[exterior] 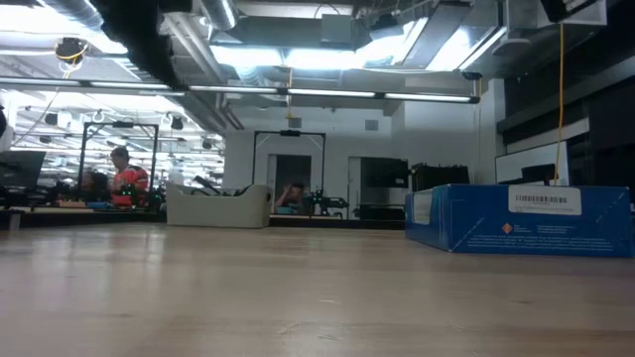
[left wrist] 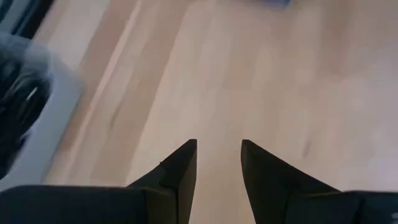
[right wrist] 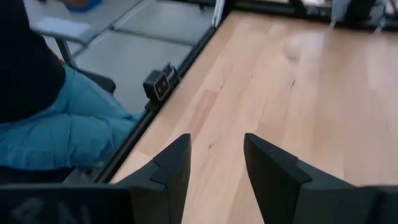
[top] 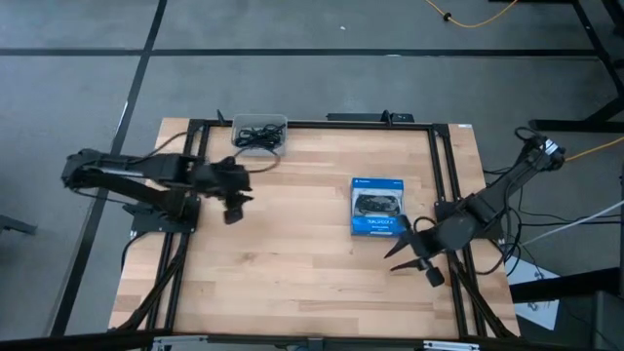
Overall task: Pick and place USB-C Cables
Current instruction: Return to Home Position
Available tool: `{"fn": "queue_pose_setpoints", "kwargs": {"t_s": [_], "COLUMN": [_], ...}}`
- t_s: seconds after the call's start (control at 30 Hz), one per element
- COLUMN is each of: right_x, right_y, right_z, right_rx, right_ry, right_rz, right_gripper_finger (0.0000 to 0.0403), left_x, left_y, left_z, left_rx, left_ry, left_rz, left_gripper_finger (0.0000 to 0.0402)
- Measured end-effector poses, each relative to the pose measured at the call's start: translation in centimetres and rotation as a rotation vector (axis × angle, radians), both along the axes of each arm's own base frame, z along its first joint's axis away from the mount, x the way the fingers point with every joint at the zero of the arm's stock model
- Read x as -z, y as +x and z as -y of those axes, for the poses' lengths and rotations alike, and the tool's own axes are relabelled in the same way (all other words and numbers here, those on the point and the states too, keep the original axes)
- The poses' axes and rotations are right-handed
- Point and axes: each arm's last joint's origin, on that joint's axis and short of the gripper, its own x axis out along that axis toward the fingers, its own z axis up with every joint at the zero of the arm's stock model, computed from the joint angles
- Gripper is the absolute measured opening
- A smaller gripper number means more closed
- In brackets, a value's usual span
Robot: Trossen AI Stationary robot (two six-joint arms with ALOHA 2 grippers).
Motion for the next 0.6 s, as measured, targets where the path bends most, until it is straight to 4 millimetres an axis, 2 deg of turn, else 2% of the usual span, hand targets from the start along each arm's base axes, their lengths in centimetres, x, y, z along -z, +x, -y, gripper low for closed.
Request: {"fn": "queue_pose_setpoints", "kwargs": {"t_s": [0.2, 0.3, 0.43, 0.6], "right_x": [2.9, 4.0, 5.0, 5.5], "right_y": [-2.6, -3.7, -5.0, -6.4], "right_z": [2.1, 3.0, 4.1, 5.2], "right_rx": [-0.013, -0.008, -0.005, -0.012], "right_ry": [0.108, 0.177, 0.219, 0.224], "right_rz": [0.162, 0.233, 0.295, 0.356], "right_gripper_finger": [0.0153, 0.0153, 0.0153, 0.0153], "left_x": [2.8, 4.6, 6.3, 7.6], "left_y": [-3.1, -4.2, -4.9, -5.2], "left_z": [0.1, 0.2, 0.2, 0.3], "left_rx": [0.035, 0.052, 0.063, 0.106], "left_ry": [-0.076, -0.121, -0.133, -0.153], "left_rz": [0.334, 0.401, 0.486, 0.624], "left_gripper_finger": [0.0118, 0.0118, 0.0118, 0.0118]}}
